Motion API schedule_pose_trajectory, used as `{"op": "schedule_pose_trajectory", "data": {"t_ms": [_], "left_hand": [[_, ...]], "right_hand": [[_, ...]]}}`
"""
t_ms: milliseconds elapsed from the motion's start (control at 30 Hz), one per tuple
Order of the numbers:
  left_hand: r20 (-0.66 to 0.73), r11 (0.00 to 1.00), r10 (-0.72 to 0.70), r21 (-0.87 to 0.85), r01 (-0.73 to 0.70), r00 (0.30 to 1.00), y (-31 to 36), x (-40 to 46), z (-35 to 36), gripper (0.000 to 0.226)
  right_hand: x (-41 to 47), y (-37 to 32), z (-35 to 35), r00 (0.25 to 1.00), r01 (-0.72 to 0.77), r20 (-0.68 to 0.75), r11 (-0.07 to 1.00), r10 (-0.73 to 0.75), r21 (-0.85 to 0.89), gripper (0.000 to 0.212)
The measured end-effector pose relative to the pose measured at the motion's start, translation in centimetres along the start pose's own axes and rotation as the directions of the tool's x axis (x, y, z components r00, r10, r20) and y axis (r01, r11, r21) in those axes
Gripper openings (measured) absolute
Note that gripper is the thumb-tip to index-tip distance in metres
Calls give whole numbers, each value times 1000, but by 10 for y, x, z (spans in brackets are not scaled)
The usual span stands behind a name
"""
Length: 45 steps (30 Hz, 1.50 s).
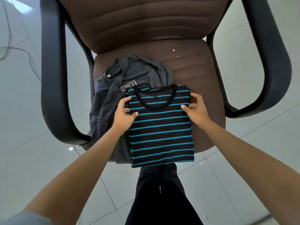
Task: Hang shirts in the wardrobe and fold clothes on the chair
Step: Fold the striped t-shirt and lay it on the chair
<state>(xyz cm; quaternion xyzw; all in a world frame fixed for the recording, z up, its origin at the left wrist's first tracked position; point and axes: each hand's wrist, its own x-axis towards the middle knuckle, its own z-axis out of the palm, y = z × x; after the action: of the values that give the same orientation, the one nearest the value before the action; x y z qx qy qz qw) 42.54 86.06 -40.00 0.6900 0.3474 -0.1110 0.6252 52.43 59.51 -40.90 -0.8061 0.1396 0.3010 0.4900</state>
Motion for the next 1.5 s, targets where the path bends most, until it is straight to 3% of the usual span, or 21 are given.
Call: {"op": "schedule_pose_trajectory", "data": {"t_ms": [133, 267, 467, 533, 700, 833, 900, 1067, 1300, 1500], "left_hand": [[67, 987, 76, 138, -85, 995, -1, -2, 4, 50], [33, 994, 82, 67, -84, 996, 12, 27, 3, 57], [-44, 982, 90, 168, -81, 995, 2, 46, 2, 65], [-36, 968, 125, 222, -114, 991, -3, 46, 3, 65], [-70, 959, 203, 219, -183, 977, 7, 45, 2, 59], [-98, 923, 285, 297, -245, 954, 6, 39, 5, 64], [-72, 939, 235, 276, -207, 969, 1, 36, 8, 69], [-60, 963, 133, 243, -115, 989, 4, 26, 6, 69], [-8, 991, 14, 135, -12, 1000, -40, -56, 9, 32], [-165, 978, -42, 196, 74, 985, -65, -104, 15, 30]], "right_hand": [[-11, 6, 5, 991, 131, 2, 989, -131, -74, 51], [6, -3, 7, 972, 232, 59, 961, -226, -149, 43], [29, -9, 12, 969, 144, -171, 968, -180, -205, 46], [34, -7, 13, 968, 130, -183, 966, -172, -222, 46], [37, -9, 9, 953, 250, -125, 949, -276, -193, 40], [34, -10, 15, 896, 285, -293, 937, -335, -200, 30], [30, -8, 20, 893, 268, -319, 944, -318, -191, 31], [13, 2, 20, 955, 199, -202, 974, -218, -106, 47], [-58, 47, 17, 973, 208, -72, 969, -219, -132, 34], [-98, 83, 14, 951, 283, -61, 931, -305, -230, 22]]}}
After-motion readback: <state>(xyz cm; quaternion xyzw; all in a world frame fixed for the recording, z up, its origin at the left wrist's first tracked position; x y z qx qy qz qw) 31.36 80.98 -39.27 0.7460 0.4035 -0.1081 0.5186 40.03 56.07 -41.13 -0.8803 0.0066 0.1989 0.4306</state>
